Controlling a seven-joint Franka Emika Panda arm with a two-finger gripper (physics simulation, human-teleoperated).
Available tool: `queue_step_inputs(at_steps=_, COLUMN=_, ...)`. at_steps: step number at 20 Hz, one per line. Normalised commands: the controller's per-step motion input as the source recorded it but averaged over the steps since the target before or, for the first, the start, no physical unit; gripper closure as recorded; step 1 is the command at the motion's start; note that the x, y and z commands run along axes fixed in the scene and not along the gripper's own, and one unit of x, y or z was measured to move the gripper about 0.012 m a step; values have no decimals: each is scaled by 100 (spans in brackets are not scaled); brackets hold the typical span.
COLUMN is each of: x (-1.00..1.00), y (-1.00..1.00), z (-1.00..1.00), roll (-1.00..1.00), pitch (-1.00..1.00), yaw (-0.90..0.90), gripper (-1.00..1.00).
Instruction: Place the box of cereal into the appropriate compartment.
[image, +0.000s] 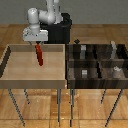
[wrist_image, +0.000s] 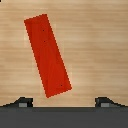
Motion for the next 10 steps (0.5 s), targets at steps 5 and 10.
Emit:
queue_step_inputs(at_steps=5, x=60, y=0, z=0, roll=0, pitch=0, yaw=0, gripper=-100)
queue_step_inputs(at_steps=10, x=0, y=0, z=0, roll=0, pitch=0, yaw=0, gripper=-100)
